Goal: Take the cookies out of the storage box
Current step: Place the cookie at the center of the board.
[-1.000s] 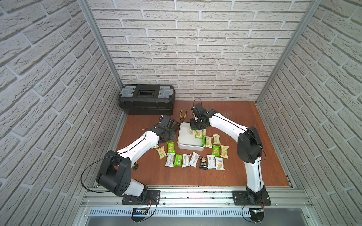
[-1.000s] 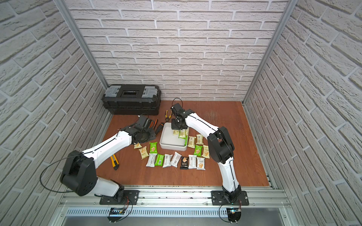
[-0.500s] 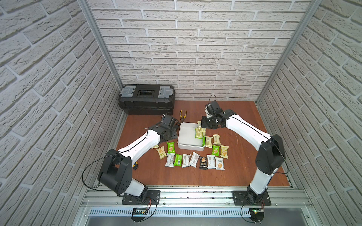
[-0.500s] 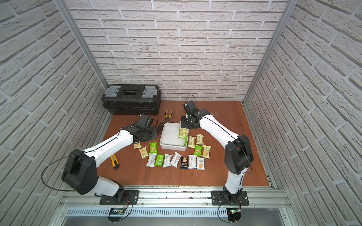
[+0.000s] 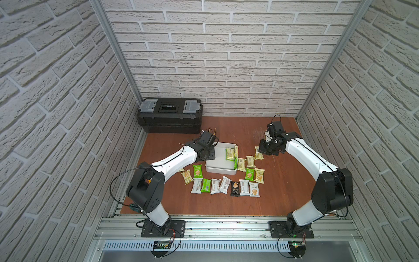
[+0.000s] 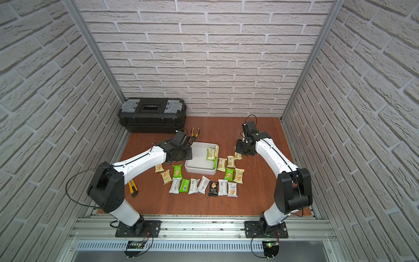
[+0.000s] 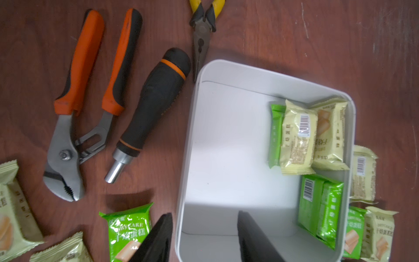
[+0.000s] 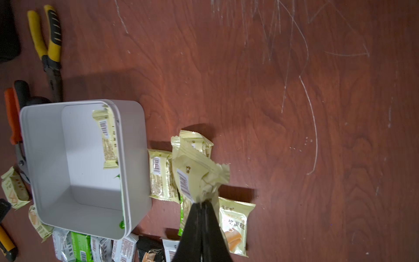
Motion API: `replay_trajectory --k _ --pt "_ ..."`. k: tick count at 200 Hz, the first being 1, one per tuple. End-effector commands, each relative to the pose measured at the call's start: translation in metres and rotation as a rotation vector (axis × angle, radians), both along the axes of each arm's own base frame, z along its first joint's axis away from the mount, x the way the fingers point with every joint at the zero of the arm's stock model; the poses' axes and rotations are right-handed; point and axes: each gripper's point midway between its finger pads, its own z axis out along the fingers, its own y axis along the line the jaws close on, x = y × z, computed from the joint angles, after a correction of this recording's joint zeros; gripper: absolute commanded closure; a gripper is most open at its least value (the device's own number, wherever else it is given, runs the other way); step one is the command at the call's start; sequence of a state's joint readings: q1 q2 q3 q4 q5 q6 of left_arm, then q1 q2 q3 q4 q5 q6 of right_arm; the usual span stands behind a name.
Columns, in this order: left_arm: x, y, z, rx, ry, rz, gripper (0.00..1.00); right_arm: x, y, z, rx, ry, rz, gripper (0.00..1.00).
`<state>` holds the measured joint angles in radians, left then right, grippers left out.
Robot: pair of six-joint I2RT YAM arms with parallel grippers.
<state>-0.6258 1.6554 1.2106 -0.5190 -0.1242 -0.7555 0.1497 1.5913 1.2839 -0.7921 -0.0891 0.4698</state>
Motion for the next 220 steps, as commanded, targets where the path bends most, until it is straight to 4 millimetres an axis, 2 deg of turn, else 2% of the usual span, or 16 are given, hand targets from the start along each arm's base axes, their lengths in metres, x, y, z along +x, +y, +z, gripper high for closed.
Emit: replay_trajectory --k 1,28,95,124,170,196,220 --pt "0.005 -0.018 0.004 -0.005 -0.019 -0.054 0.48 -0.004 -0.009 -0.013 0.006 0.025 0.018 0.98" --pt "0.004 -0.034 -0.004 0.000 0.000 -0.095 0.48 -0.002 -0.021 -0.037 0.035 0.065 -0.015 0.98" --pt "0.018 -0.059 -0.018 0.003 0.033 -0.133 0.47 0.009 -0.020 -0.069 0.076 0.107 -0.009 0.98" --pt "0.021 -0.064 -0.023 -0.001 0.040 -0.140 0.47 0.013 -0.016 -0.078 0.097 0.115 -0.005 0.98" --pt "0.025 -0.073 -0.029 -0.017 0.052 -0.148 0.44 0.015 -0.021 -0.087 0.073 0.129 -0.018 0.97" --pt "0.026 -0.079 -0.033 -0.027 0.057 -0.159 0.41 0.012 -0.025 -0.086 0.052 0.129 -0.031 0.84" --pt "0.030 -0.084 -0.035 -0.041 0.060 -0.163 0.40 0.011 -0.029 -0.075 0.032 0.103 -0.043 0.71"
